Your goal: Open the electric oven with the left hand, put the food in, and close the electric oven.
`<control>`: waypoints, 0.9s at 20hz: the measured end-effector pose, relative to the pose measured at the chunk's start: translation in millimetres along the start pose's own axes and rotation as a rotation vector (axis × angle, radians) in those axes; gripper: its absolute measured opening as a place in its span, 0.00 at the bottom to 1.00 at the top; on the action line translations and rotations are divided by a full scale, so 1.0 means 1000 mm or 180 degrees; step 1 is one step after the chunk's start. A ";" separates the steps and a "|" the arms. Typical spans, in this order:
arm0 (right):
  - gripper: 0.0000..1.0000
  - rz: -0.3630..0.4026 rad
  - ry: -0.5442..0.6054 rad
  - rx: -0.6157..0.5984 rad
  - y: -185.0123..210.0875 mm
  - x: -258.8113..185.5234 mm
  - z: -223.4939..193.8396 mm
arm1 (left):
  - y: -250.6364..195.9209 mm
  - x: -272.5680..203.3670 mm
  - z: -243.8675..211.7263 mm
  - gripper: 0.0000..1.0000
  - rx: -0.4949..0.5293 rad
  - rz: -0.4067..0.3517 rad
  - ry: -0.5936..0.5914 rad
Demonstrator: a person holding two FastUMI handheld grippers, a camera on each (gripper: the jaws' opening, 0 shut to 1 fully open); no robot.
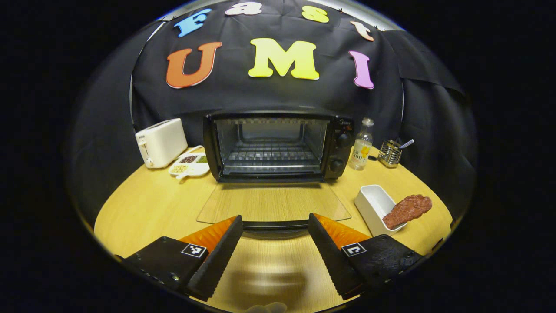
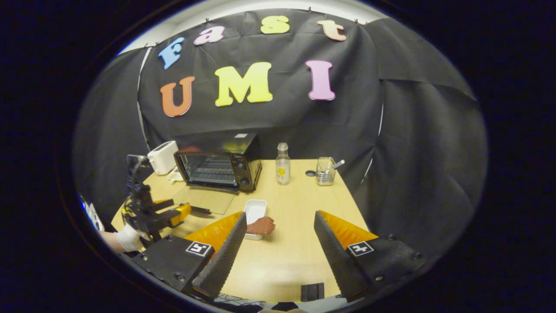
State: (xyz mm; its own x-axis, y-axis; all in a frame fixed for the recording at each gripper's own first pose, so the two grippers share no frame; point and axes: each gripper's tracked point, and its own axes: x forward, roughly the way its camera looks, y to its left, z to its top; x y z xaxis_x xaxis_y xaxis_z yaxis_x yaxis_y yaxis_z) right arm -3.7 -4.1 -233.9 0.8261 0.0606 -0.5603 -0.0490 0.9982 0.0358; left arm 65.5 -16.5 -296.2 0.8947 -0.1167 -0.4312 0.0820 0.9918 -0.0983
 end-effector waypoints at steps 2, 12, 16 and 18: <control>0.98 0.0208 0.0242 0.0067 0.003 0.037 -0.023 | 0.004 -0.026 0.020 0.97 0.0021 0.0046 -0.0124; 0.63 0.1074 0.1416 0.0832 0.028 0.176 -0.089 | 0.028 -0.119 0.071 0.97 -0.0063 0.0742 -0.0168; 0.25 0.1387 0.1744 0.1347 0.034 0.176 -0.090 | 0.024 -0.125 0.072 0.97 -0.0296 0.0929 -0.0073; 0.18 0.1371 0.1792 0.1372 0.032 0.173 -0.083 | 0.019 -0.124 0.068 0.97 -0.0300 0.0943 -0.0018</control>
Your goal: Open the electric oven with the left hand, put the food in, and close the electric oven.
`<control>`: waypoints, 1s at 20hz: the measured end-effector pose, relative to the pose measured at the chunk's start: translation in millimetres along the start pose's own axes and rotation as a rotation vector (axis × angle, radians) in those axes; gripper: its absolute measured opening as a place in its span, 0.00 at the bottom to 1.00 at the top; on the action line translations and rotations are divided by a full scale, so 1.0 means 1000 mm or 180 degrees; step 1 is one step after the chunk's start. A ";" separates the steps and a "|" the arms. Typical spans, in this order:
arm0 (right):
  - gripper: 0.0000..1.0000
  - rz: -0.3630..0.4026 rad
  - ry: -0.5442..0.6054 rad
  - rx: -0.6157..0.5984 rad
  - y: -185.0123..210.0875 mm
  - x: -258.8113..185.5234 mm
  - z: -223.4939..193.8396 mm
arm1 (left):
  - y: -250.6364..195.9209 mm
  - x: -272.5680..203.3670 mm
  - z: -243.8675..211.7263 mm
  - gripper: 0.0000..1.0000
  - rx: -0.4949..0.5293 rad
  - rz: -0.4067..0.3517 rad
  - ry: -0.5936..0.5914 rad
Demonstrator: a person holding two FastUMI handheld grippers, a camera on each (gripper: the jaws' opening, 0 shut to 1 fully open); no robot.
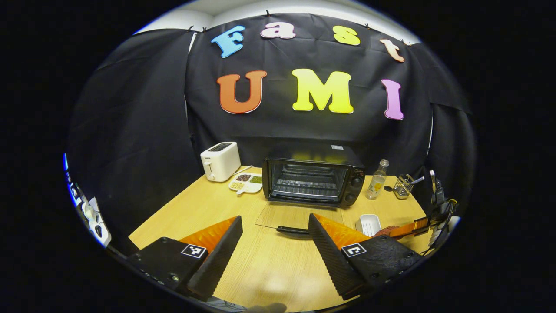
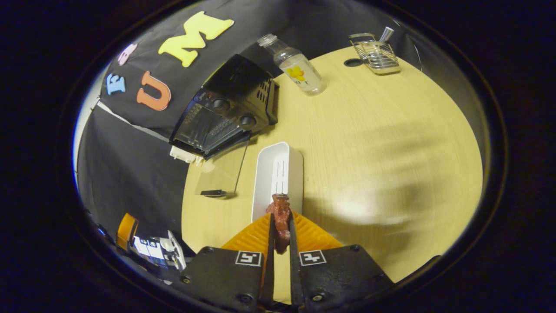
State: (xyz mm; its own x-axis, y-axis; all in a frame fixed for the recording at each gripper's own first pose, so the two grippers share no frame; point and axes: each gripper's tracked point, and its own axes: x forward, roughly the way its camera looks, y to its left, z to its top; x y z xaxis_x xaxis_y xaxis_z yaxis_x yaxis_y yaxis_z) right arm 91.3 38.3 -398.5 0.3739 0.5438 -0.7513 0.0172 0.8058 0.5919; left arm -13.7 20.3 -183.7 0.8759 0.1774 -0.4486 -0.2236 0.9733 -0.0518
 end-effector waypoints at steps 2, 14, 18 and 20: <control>0.17 0.0009 -0.0081 -0.0128 0.011 -0.012 0.009 | -0.004 -0.002 0.001 0.97 0.0077 -0.0032 0.0009; 0.16 0.0449 -0.1020 0.0114 0.161 0.040 0.062 | 0.043 -0.011 0.038 0.97 0.0343 -0.0342 -0.0132; 0.16 0.0395 -0.1503 0.0589 0.189 0.095 0.087 | 0.066 -0.016 0.049 0.97 0.0444 -0.0452 -0.0131; 0.16 0.0491 -0.1719 0.0852 0.205 0.120 0.104 | 0.082 -0.018 0.053 0.96 0.0506 -0.0403 -0.0149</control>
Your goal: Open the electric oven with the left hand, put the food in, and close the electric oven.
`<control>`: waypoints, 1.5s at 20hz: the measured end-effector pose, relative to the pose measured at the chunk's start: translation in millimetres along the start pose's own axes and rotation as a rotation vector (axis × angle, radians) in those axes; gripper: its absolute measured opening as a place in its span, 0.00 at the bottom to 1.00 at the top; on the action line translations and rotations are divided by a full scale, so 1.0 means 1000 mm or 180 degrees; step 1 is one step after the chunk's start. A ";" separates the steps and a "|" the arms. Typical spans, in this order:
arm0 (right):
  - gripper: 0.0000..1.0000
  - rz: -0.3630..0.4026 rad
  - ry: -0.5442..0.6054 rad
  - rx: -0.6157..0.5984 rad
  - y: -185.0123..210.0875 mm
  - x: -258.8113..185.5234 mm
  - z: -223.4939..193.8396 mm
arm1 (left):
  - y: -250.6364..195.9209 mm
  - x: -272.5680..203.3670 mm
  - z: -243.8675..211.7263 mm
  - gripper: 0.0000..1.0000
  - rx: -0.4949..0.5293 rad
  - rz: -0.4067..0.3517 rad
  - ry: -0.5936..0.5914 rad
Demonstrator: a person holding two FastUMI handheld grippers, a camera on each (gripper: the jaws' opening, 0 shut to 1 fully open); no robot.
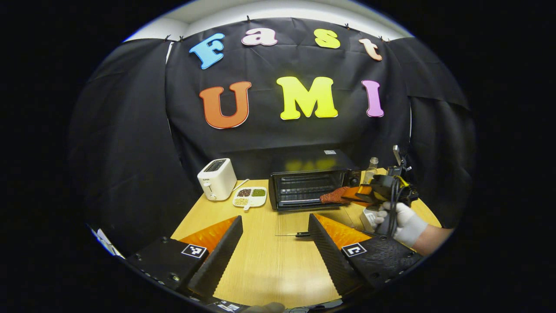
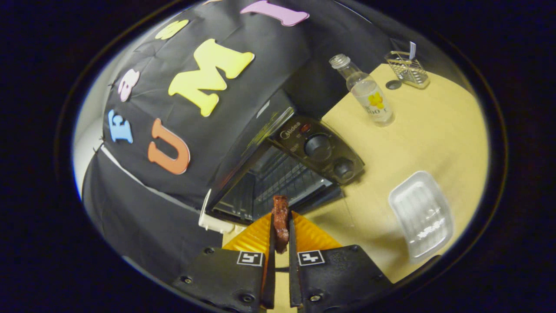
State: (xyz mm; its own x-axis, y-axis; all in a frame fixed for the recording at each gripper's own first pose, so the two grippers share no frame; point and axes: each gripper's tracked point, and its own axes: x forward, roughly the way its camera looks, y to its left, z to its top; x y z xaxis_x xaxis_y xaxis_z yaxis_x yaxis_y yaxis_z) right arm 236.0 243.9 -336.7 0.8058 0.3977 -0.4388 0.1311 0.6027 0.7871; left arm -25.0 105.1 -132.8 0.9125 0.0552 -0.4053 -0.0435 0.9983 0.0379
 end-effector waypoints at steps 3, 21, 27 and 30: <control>0.16 0.0020 -0.0376 0.0340 0.011 0.043 0.001 | 0.023 -0.007 -0.002 0.97 0.0082 0.0147 0.0001; 0.66 -0.0774 -0.0805 -0.0717 -0.018 0.124 0.001 | 0.028 -0.007 -0.011 0.97 0.0076 0.0196 0.0058; 0.95 -0.0963 -0.0806 -0.1681 -0.017 0.095 0.019 | 0.022 -0.006 -0.015 0.97 0.0005 0.0187 0.0067; 0.96 -0.0883 -0.0765 -0.1904 -0.015 0.071 0.023 | 0.019 -0.004 -0.013 0.97 0.0047 0.0190 0.0015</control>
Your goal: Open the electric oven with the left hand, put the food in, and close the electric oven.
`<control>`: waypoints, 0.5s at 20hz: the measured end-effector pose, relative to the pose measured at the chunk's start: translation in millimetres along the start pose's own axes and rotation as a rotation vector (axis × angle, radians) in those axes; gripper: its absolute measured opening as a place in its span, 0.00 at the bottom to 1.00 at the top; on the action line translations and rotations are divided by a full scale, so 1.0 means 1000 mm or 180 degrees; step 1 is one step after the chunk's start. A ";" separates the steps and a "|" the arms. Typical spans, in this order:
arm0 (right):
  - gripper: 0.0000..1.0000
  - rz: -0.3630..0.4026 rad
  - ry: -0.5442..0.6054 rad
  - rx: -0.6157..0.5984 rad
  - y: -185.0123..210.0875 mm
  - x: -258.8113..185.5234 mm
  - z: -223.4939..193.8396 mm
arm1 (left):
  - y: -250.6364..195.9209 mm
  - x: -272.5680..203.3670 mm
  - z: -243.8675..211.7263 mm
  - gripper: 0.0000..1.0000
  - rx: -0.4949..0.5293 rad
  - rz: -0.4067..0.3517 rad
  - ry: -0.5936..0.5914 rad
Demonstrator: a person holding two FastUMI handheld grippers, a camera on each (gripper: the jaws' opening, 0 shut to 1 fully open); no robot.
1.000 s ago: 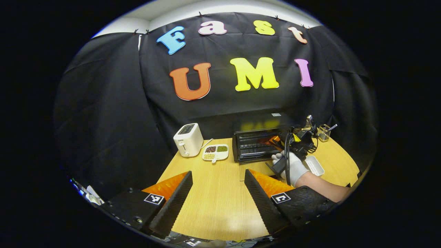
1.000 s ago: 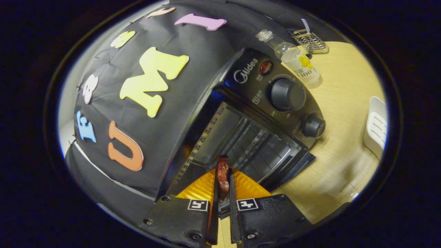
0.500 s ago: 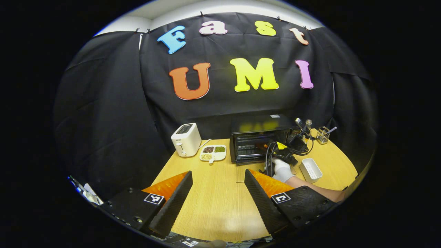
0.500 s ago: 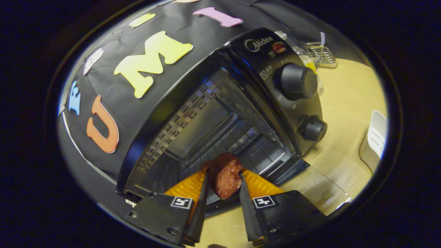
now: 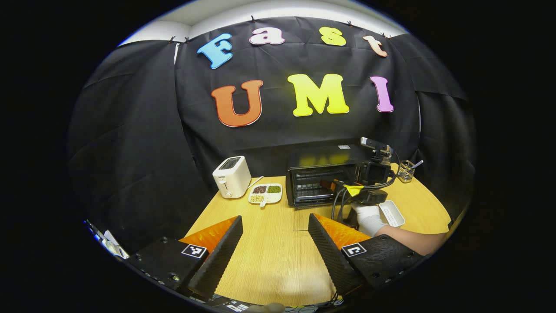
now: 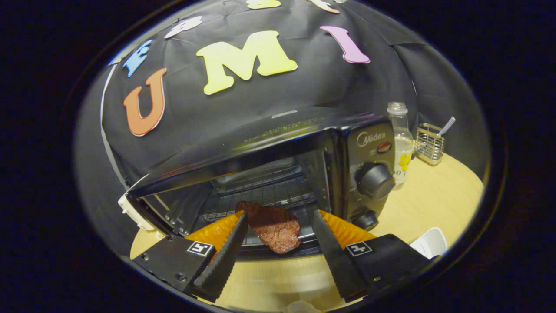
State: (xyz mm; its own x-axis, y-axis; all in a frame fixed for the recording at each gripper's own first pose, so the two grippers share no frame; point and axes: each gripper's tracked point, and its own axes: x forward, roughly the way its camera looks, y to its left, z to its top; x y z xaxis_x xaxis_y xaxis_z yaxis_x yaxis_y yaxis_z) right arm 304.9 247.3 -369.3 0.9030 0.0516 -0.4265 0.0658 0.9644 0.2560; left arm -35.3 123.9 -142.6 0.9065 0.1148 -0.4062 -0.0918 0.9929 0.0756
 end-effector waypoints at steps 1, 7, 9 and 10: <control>0.96 0.0115 0.0006 -0.0031 0.004 -0.011 0.005 | -0.003 0.002 0.001 0.97 -0.0003 -0.0023 -0.0019; 0.97 0.0546 -0.0110 -0.0372 -0.004 -0.105 0.049 | -0.025 0.012 0.007 0.97 0.0028 -0.0159 -0.0175; 0.97 0.0513 -0.0164 -0.0508 -0.026 -0.139 0.069 | -0.034 0.017 0.008 0.97 -0.0030 -0.0235 -0.0235; 0.97 0.0487 -0.0210 -0.0590 -0.038 -0.158 0.080 | -0.040 0.019 0.009 0.97 -0.0052 -0.0274 -0.0273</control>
State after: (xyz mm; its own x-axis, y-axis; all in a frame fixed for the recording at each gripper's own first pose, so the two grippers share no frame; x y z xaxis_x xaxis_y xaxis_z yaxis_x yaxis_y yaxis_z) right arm 194.0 182.2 -242.4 0.9226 0.1895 -0.3360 -0.1473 0.9781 0.1472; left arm -10.4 86.2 -145.7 0.9432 0.0266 -0.3312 -0.0181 0.9994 0.0285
